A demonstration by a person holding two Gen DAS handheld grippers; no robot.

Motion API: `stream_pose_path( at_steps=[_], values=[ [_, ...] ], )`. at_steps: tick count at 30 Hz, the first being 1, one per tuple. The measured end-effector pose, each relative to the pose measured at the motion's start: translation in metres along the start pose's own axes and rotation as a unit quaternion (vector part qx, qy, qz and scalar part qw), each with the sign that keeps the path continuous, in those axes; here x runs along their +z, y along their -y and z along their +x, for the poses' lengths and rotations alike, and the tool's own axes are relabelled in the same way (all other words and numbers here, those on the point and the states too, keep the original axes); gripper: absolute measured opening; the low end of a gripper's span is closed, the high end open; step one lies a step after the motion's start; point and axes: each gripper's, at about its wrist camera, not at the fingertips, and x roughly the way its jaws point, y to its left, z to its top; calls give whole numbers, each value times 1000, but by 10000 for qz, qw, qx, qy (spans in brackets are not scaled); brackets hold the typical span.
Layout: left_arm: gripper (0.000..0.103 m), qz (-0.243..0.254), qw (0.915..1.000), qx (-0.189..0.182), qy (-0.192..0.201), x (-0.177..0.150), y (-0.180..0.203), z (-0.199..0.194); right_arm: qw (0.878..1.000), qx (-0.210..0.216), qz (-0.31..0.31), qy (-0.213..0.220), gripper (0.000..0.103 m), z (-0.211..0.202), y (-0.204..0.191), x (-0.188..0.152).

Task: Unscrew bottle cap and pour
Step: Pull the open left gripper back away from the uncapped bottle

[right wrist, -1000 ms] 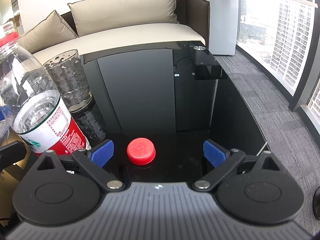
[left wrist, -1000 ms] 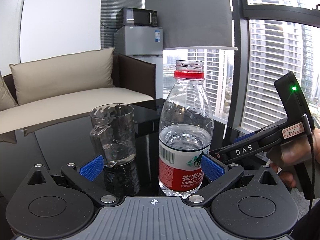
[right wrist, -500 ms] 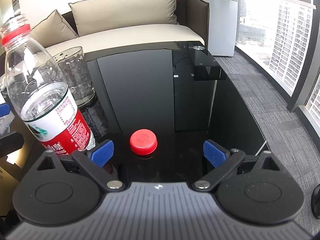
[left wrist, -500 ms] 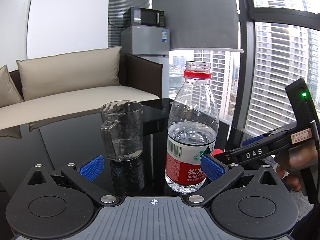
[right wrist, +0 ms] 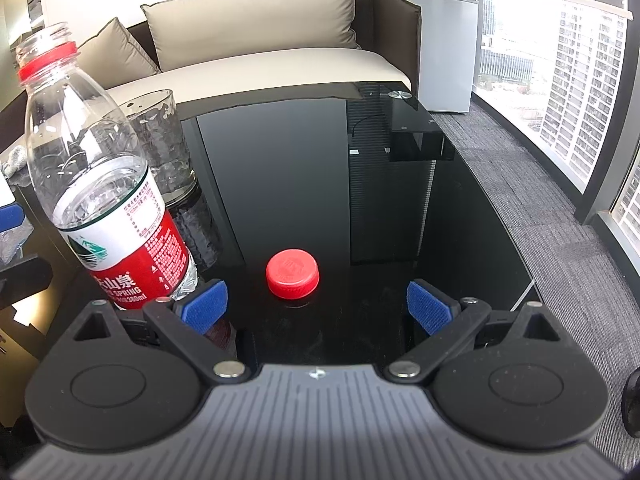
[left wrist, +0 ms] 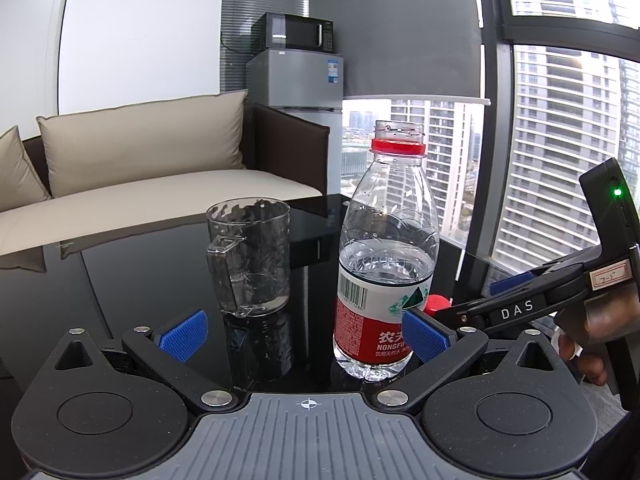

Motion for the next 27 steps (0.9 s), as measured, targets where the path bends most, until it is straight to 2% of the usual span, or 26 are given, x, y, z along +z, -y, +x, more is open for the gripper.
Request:
stream_pose_path(
  at_steps=[27],
  values=[
    [102,40,10000,-69,4,-4,5,2,10000,74,-6,0,99,-3,-2,-3]
  ],
)
